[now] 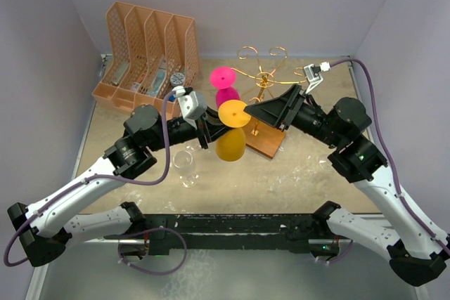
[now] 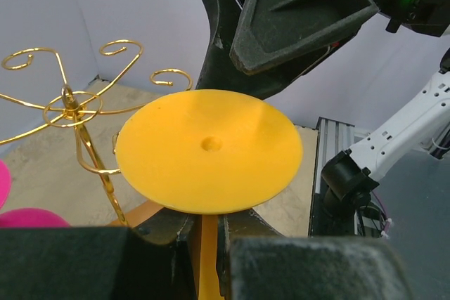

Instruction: Place the wine glass upside down on the wine glass rack

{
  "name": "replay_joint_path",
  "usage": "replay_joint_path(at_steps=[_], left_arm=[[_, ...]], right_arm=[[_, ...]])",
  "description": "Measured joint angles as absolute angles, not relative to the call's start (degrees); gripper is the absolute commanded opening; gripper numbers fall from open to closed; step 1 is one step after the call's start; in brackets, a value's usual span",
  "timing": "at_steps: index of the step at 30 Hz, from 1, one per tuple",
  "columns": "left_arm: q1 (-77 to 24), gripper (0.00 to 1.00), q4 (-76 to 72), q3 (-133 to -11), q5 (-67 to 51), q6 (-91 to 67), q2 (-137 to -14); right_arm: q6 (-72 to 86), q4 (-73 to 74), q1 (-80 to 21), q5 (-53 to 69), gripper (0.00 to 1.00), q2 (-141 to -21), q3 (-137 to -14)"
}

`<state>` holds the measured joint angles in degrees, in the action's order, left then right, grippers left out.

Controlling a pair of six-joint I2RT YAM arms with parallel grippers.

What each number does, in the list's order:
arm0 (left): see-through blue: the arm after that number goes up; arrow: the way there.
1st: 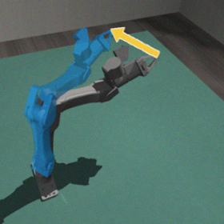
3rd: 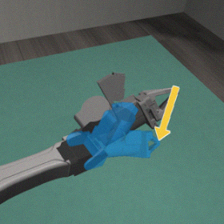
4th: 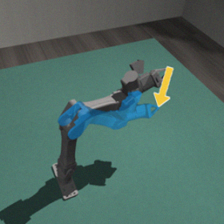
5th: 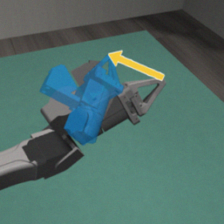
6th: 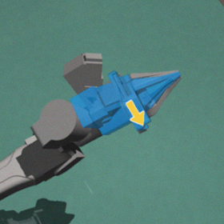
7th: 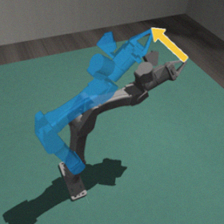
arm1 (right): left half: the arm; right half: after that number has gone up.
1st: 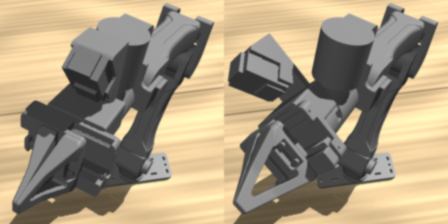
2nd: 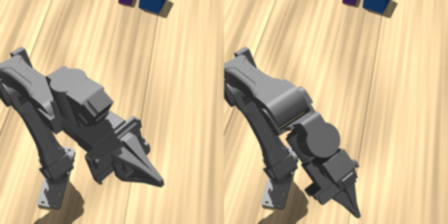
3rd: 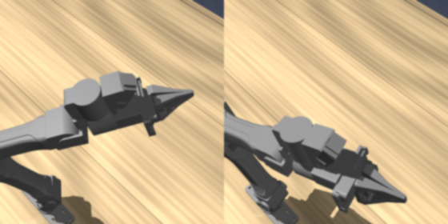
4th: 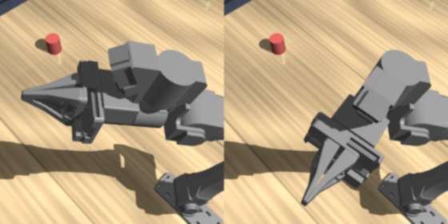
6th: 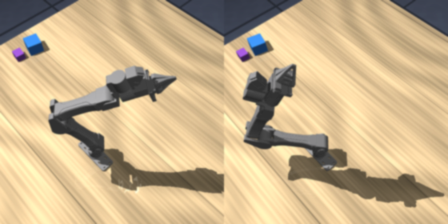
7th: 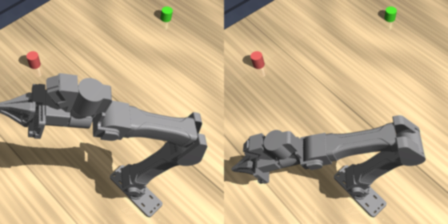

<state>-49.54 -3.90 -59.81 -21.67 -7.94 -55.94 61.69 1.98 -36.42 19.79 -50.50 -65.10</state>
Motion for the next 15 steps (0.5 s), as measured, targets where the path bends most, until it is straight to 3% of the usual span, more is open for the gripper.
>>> replay_joint_path(at_steps=[8, 10, 15], left_arm=[[-49.52, 0.02, -6.87, -59.44, -24.05, -8.03, -57.58], [-49.45, 0.17, -6.7, -59.18, -23.94, -7.86, -57.58], [-49.17, 0.48, -6.11, -58.81, -21.82, -8.97, -57.43]], right_arm=[[63.79, 2.33, -36.36, 22.33, 0.11, -52.18, -65.08], [64.86, 2.68, -36.36, 22.28, 0.0, -52.69, -65.08], [67.77, 2.94, -36.32, 22.0, 0.0, -52.71, -65.14]])
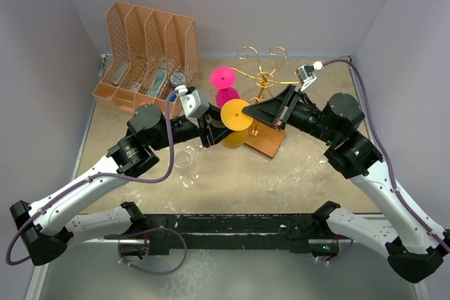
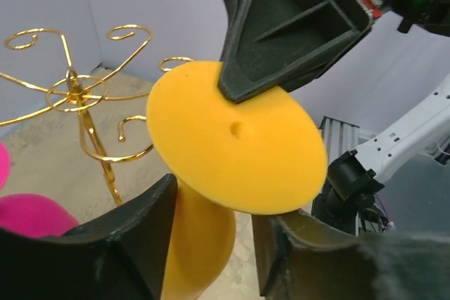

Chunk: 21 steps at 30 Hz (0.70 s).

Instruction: Place the wine glass upside down on the wine glass rack

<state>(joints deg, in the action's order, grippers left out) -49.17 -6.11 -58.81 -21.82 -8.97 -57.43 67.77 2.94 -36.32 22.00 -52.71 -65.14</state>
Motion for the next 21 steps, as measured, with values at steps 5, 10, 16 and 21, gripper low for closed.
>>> replay_joint_path(at_steps=[5, 10, 16, 21], left_arm=[[-49.32, 0.51, -3.7, -57.56, -15.4, -13.56, -55.81], [-49.3, 0.51, -1.21, -55.64, -8.49, -20.6, -51.18], [-49.3, 0.51, -0.27, -52.99, -2.81, -28.01, -46.24], [-49.3, 0.51, 0.58, -52.12, 0.8, -31.16, -44.95]], right_arm=[[69.01, 4.25, -36.34, 21.06, 0.0, -52.1, -65.1], [71.53, 8.56, -36.36, 15.79, 0.0, -50.0, -65.08], [75.53, 14.48, -36.36, 6.31, 0.0, -46.46, -65.12], [78.63, 18.7, -36.36, -2.96, 0.0, -44.86, -65.76]])
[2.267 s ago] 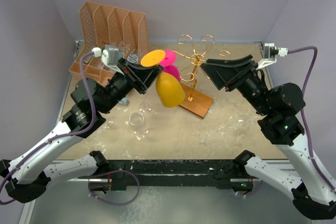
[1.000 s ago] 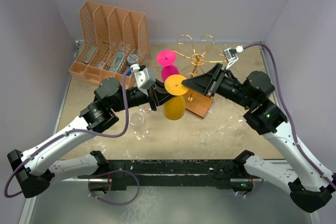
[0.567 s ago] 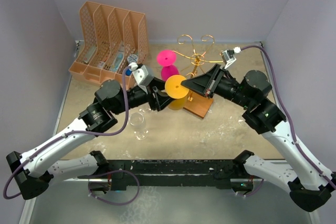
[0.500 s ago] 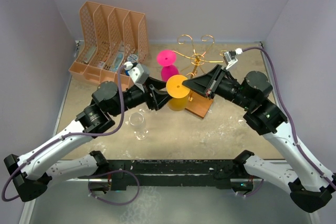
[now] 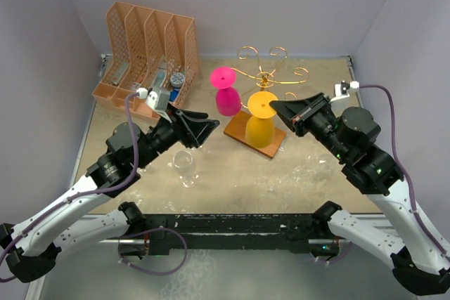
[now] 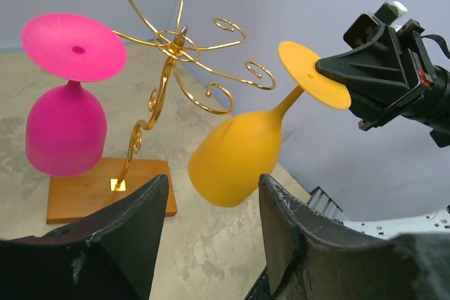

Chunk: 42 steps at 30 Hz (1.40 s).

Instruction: Place the wine glass upside down on the wine glass rack

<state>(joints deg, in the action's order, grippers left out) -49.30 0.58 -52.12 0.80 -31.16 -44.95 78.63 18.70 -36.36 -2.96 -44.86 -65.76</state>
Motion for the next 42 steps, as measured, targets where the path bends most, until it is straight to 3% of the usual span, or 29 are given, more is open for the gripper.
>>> replay_joint_path(at_steps=[18, 42], left_arm=[[-49.3, 0.51, 6.0, -52.4, 8.62, -31.35, -42.02], [-49.3, 0.51, 10.13, -53.84, 21.63, -30.22, -42.37]], right_arm=[[81.25, 18.61, -36.36, -18.59, 0.0, -53.28, -69.6], [69.78, 9.47, -36.47, -5.82, 0.0, -60.71, -69.73]])
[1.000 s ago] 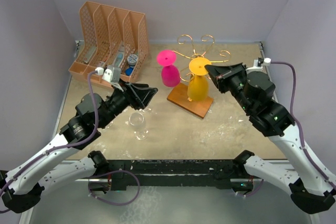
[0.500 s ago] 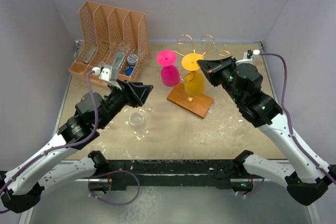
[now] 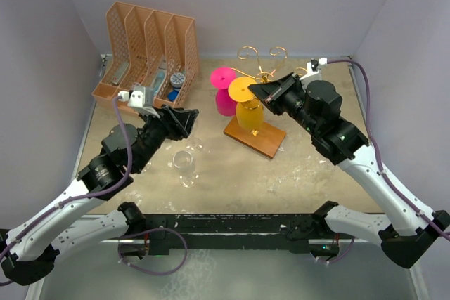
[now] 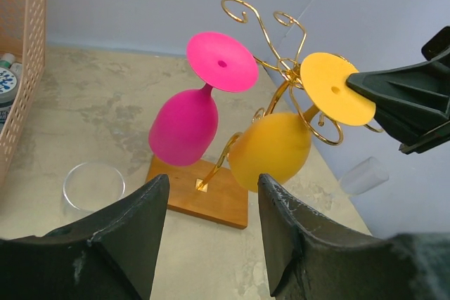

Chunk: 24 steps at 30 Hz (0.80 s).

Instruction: Place the wine glass upside down on the wine glass rack

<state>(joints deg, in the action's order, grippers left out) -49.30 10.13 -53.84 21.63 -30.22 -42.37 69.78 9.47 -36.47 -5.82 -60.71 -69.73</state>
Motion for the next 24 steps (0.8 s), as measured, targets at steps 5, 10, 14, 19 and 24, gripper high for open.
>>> replay_joint_path(at_steps=[5, 10, 14, 19, 24], left_arm=[[-49.3, 0.52, 10.48, -53.82, 22.7, -30.22, -42.44], [-49.3, 0.52, 10.55, -53.8, 22.87, -30.2, -42.5], [-49.3, 0.52, 10.57, -53.76, 23.07, -30.22, -42.96], [-49.3, 0.52, 10.7, -53.52, 23.66, -30.22, -43.11], [-49.3, 0.52, 10.81, -53.52, 24.53, -30.26, -43.11]], right_arm=[[68.53, 9.61, -36.47, -4.56, 0.0, -59.94, -69.71], [67.53, 10.07, -36.47, -3.62, 0.0, -59.22, -69.69], [67.16, 10.66, -36.47, -3.44, 0.0, -58.59, -69.06], [67.02, 11.79, -36.49, -3.46, 0.0, -57.08, -67.53], [66.98, 13.39, -36.47, -5.08, 0.0, -55.72, -67.0]])
